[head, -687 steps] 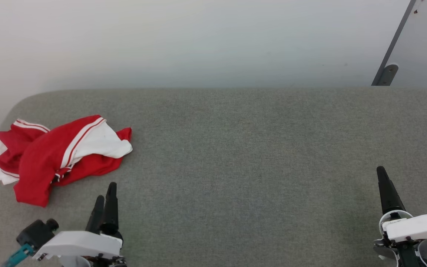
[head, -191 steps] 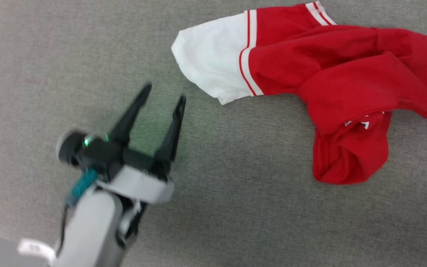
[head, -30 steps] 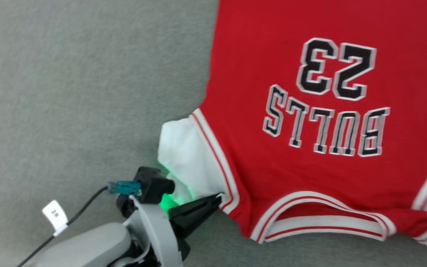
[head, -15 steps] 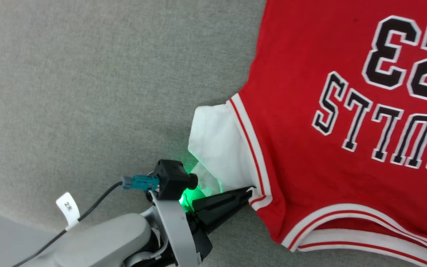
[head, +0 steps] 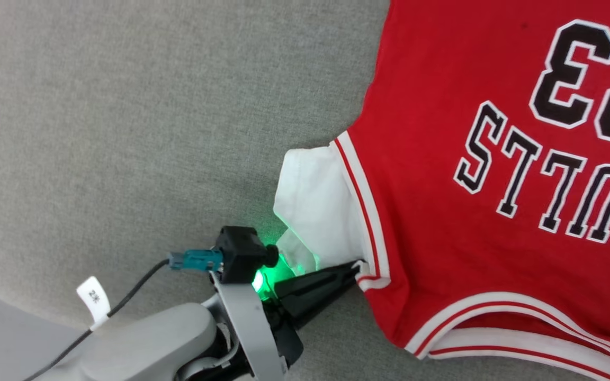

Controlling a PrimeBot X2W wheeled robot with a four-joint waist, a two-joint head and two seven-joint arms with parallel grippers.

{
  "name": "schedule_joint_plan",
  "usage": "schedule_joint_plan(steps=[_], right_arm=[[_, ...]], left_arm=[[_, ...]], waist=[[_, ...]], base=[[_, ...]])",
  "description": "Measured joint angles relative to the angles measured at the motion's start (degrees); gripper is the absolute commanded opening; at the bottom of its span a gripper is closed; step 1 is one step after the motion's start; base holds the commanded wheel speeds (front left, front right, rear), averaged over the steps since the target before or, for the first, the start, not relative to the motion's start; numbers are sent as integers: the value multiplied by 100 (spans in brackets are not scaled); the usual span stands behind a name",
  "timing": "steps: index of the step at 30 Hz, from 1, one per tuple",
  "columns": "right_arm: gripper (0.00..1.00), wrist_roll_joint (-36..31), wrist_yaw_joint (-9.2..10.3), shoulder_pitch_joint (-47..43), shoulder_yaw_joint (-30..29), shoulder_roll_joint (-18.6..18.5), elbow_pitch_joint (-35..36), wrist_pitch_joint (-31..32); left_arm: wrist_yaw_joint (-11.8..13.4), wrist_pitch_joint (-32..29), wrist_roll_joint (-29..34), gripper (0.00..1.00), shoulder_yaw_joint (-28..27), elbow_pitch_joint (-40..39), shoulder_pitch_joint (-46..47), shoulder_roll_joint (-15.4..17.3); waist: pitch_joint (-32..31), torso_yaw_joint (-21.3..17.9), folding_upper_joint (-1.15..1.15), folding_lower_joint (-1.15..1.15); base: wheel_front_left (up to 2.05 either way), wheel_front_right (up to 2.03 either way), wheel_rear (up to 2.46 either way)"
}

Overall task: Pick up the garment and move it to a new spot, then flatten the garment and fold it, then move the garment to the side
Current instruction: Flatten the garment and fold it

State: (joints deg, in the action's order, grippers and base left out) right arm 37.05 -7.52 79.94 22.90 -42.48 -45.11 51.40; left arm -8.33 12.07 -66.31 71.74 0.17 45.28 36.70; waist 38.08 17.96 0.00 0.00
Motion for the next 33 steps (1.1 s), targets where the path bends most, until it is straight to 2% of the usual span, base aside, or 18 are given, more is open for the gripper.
schedule_joint_plan(steps=[5, 12, 18, 23, 28, 33], right_arm=[[0, 580, 0, -606, 477, -244, 635, -42], [0, 1491, -1, -1988, 1082, -1277, 2160, -104], [0, 2326, -1, -3620, 1127, -1973, 3354, -557], [0, 2699, -1, -5092, 1107, -2357, 4188, -902], [0, 2721, -1, -6282, 1007, -2423, 4784, -1243], [0, 2530, 0, -7248, 964, -2184, 5316, -1303]], left_arm=[[12, 148, -31, 0, -85, 245, -130, 140], [77, 215, -159, 0, -241, 450, -420, 508], [141, 257, -235, 0, -393, 414, -693, 697], [209, 282, -257, 0, -626, 403, -911, 750], [258, 289, -226, 0, -875, 415, -1110, 744], [276, 307, -114, 0, -1220, 513, -1277, 660]], waist=[[-327, -136, 0, 0], [-845, -407, 0, 0], [-1202, -726, 0, 0], [-1414, -1000, 0, 0], [-1563, -1253, 0, 0], [-1657, -1445, 0, 0]], base=[[0, 0, 0], [0, 0, 0], [0, 0, 0], [0, 0, 0], [0, 0, 0], [0, 0, 0]])
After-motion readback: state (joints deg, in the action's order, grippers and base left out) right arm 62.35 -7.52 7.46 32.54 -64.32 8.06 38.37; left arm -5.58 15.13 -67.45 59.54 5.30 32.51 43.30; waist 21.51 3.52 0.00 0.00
